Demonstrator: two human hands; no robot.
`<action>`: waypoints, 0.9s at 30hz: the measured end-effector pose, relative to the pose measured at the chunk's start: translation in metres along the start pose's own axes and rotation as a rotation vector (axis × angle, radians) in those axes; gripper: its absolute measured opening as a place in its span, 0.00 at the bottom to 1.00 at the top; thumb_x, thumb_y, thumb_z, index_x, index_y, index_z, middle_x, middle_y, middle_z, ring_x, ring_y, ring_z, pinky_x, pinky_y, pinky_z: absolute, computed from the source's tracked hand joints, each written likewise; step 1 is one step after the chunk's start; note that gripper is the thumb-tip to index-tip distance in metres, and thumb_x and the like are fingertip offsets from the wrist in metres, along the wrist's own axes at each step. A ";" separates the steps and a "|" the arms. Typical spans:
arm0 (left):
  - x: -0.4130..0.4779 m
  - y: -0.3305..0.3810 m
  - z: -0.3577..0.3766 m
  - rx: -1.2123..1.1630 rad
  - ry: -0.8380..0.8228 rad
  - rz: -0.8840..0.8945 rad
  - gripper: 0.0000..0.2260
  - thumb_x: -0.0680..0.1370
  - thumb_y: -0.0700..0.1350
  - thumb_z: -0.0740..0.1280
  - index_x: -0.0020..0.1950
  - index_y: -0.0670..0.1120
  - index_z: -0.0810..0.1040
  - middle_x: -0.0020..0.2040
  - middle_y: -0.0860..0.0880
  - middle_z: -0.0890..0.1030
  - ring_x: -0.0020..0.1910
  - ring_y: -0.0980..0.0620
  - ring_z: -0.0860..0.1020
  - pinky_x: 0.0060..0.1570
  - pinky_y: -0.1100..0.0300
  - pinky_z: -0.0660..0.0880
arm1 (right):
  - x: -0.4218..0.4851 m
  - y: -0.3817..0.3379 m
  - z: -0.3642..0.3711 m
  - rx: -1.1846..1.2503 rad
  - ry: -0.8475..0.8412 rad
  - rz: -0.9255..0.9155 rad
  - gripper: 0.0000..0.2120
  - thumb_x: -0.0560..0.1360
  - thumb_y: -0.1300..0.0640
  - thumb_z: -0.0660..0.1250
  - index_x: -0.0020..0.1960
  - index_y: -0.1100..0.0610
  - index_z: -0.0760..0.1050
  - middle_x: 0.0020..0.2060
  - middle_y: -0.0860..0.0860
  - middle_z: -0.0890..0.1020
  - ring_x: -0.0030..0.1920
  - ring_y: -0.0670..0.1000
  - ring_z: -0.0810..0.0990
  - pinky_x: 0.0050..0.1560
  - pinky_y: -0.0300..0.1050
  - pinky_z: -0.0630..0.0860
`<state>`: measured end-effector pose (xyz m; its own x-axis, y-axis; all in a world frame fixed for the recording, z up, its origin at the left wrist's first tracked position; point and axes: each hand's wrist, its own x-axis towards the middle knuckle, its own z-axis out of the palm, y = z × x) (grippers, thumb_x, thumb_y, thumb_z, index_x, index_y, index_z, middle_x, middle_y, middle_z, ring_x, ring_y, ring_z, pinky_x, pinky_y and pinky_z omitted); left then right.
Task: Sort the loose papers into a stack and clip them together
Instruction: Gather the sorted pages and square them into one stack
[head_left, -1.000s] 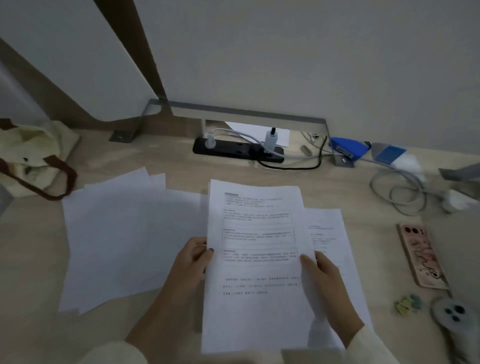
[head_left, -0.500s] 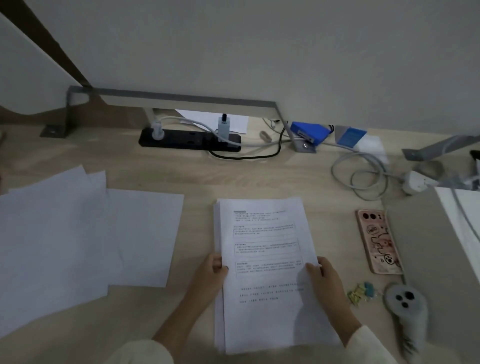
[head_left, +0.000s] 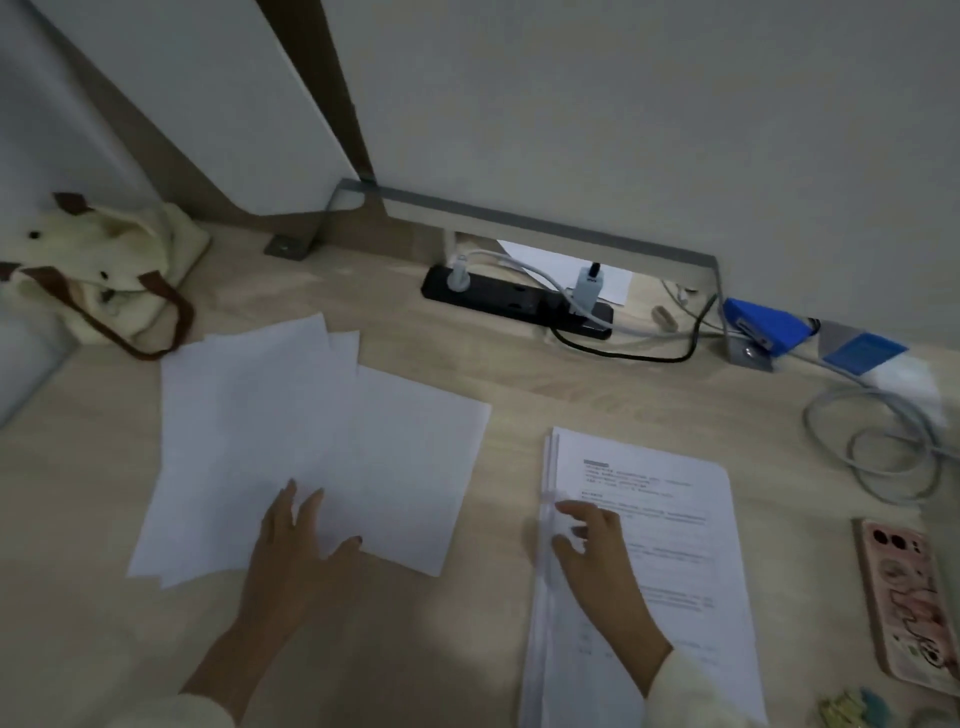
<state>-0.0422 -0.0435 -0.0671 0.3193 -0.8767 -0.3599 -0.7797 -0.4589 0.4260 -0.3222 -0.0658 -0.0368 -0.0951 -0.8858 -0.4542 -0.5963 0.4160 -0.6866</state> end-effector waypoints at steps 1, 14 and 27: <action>0.004 -0.017 -0.007 0.028 0.023 -0.011 0.34 0.73 0.56 0.67 0.74 0.44 0.60 0.77 0.44 0.51 0.76 0.45 0.50 0.70 0.47 0.58 | 0.002 -0.015 0.014 0.042 -0.064 -0.004 0.15 0.75 0.63 0.63 0.61 0.56 0.71 0.56 0.53 0.69 0.57 0.52 0.73 0.50 0.33 0.70; 0.041 -0.121 -0.032 0.227 -0.032 0.059 0.63 0.53 0.82 0.36 0.76 0.42 0.51 0.77 0.38 0.49 0.76 0.42 0.47 0.73 0.51 0.52 | 0.011 -0.102 0.132 0.478 -0.344 0.264 0.23 0.76 0.62 0.62 0.70 0.60 0.62 0.57 0.55 0.73 0.54 0.51 0.73 0.55 0.40 0.69; 0.020 -0.115 -0.011 0.378 -0.127 0.440 0.54 0.60 0.79 0.49 0.76 0.48 0.45 0.78 0.43 0.42 0.76 0.46 0.39 0.69 0.52 0.45 | 0.004 -0.108 0.147 0.414 -0.239 0.273 0.07 0.75 0.64 0.59 0.46 0.58 0.76 0.41 0.54 0.80 0.43 0.54 0.78 0.46 0.47 0.76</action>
<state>0.0601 -0.0094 -0.1137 -0.1260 -0.9381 -0.3228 -0.9695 0.0475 0.2404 -0.1410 -0.0841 -0.0485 0.0095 -0.6830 -0.7304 -0.2073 0.7132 -0.6696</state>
